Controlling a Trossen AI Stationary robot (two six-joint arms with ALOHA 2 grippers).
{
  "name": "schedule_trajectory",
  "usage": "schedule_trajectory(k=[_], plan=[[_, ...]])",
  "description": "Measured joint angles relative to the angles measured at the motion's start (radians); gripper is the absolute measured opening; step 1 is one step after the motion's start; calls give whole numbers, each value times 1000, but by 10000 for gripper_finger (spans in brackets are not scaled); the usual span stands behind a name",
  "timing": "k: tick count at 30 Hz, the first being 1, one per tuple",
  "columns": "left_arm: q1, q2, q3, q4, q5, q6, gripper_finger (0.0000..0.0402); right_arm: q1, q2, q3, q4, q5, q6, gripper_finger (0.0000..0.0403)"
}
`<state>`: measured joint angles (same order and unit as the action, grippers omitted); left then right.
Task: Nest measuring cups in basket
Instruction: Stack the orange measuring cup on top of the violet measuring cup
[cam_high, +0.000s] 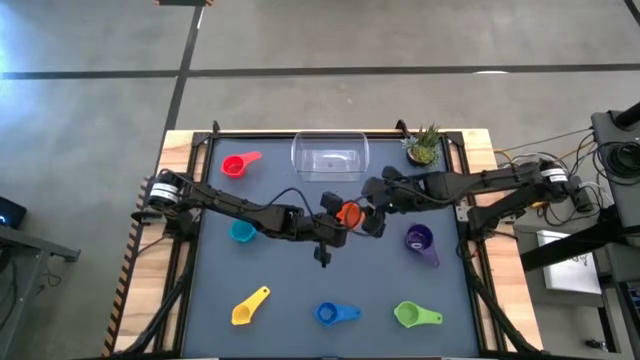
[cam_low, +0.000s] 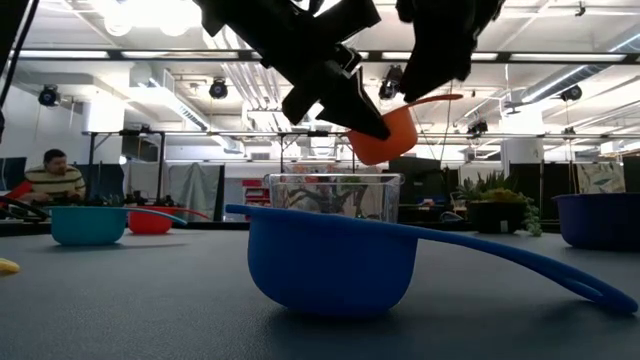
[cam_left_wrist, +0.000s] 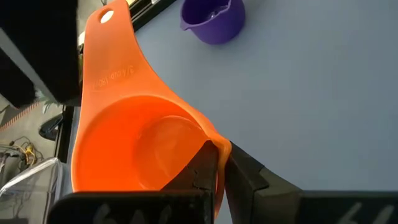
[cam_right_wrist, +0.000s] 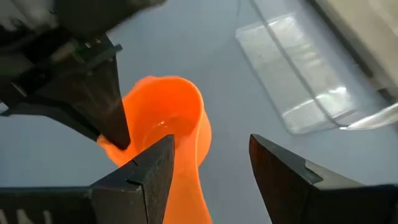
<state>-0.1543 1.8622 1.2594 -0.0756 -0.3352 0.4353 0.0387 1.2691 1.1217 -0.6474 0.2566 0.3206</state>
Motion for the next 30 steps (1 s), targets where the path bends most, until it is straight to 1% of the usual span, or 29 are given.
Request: schedule_trajectory(k=[4,8,12,14,16,19,24,30], plan=[[0,0,-1,0,-5,1,0,-52,-62,-75,138,-127,-22,196],[0,0,-4,-4,-22,17,0,-115,-140,-168,287,-256,-3,196],[-1,0,-3,-3,-23,26,0,-179,-191,-271,417,-345,43,196],[-1,0,0,-3,-23,30,0,-199,-196,-311,478,-391,75,196],[-2,0,2,3,-23,32,0,-205,-187,-332,498,-417,82,196],[-1,0,2,3,-23,32,0,-205,-160,-327,504,-419,80,196],[-2,0,2,0,-22,32,0,-205,-88,-270,484,-431,60,196],[-2,0,2,-2,-22,31,0,-205,20,-153,349,-429,14,194]])
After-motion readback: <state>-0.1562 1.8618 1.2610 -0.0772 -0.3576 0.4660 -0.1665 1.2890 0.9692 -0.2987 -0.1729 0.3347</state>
